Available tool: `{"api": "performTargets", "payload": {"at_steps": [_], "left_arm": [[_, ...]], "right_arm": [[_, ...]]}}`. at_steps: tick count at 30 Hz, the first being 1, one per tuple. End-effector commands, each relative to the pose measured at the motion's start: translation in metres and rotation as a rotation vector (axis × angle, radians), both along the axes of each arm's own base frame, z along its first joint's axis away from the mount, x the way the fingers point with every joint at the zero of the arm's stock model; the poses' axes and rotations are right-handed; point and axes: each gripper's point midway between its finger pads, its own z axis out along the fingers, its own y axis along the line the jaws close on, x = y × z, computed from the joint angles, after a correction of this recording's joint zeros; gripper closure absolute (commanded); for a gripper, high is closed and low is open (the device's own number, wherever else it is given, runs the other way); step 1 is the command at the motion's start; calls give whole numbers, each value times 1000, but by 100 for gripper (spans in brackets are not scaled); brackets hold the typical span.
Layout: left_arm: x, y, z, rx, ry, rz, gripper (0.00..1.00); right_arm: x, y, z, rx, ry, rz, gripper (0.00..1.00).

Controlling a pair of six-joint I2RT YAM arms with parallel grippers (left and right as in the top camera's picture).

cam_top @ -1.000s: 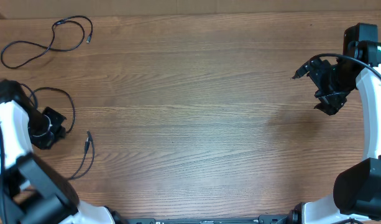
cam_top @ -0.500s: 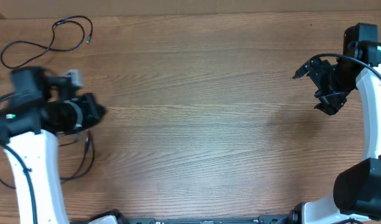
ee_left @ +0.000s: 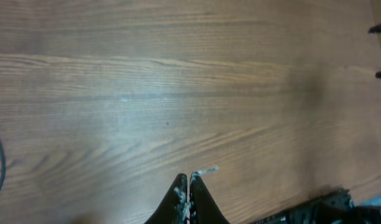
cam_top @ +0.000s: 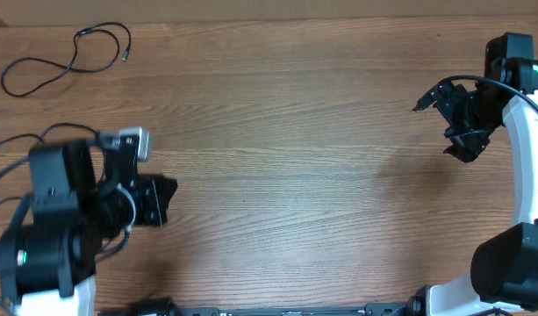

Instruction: Untangle cables

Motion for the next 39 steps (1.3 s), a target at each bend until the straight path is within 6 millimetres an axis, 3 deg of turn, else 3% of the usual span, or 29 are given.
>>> {"api": "performTargets", "payload": {"at_steps": [1,4,6,7,8,32,39], "left_arm": [[-21,-1,11,31,-53,-17,96],[-40,-1,12,42,-54,-10,95],[-50,-3,12,39,-50,-11,85],[-55,-3,11,38,-42,-11,47],[-59,-4,9,35,-31,-12,1],[-74,-6,-1,27,47,-17,1],[-69,-9,-6,66,-87,-73,1]], "right_arm": [[0,-2,0,-7,0,-3,0],[0,-2,0,-8,0,-3,0],[0,-2,0,-8,0,-3,0],[0,-2,0,-7,0,-3,0],[0,-2,0,-7,0,-3,0],[0,-2,0,-7,0,-3,0],[0,-2,0,-8,0,-3,0]]}}
